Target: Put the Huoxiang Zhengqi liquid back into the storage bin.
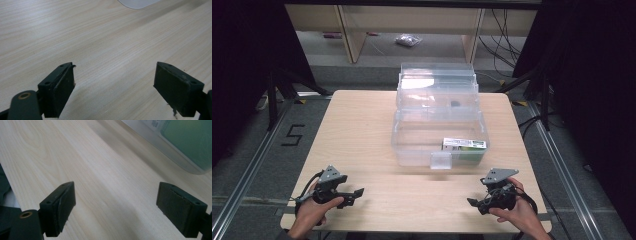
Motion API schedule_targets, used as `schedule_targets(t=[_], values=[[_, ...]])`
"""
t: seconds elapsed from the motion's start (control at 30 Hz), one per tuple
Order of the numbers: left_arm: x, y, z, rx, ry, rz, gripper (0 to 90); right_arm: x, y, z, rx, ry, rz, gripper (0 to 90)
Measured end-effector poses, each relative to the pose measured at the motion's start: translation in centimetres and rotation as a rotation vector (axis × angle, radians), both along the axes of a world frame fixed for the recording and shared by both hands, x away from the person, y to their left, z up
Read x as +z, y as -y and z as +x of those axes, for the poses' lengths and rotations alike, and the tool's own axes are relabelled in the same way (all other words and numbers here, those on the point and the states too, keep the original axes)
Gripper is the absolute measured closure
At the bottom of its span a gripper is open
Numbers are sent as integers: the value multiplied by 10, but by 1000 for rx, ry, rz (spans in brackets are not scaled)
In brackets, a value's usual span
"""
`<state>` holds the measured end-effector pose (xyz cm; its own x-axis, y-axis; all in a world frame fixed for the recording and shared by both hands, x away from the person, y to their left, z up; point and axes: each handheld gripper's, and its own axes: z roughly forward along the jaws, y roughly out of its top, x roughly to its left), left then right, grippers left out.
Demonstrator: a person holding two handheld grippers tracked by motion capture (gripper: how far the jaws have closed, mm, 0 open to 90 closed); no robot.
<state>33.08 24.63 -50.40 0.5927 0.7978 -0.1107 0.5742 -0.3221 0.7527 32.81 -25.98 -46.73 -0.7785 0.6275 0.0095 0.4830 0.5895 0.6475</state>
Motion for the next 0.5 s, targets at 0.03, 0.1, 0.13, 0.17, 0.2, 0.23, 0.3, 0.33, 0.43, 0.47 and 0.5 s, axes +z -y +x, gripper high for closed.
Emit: schedule_targets(t=[0.03,0.1,0.13,0.17,0.2,0.23,0.3,0.33,0.43,0.47,0.5], values=[[0,0,0,0,0,0,160,1,0,-1,-8,-20,0,167],[0,0,0,0,0,0,160,-1,2,-2,-6,-1,-1,167],[0,0,0,0,-1,0,160,-2,3,-4,-30,-10,14,168],[0,0,0,0,-2,2,160,-2,5,-4,-36,-11,2,168],[0,0,0,1,0,-1,160,-2,6,-5,-41,-18,13,168],[0,0,0,0,-2,2,160,-4,7,-5,-31,-2,22,167],[0,0,0,2,0,-1,160,-3,8,-9,-77,-18,35,167],[0,0,0,3,-3,1,160,-3,11,-9,-68,-20,28,167],[0,0,0,1,0,-1,160,-4,13,-10,-69,-21,30,168],[0,0,0,2,-1,0,160,-7,13,-12,-84,-3,45,168],[1,0,0,2,-3,3,160,-7,13,-12,-82,-6,45,168]])
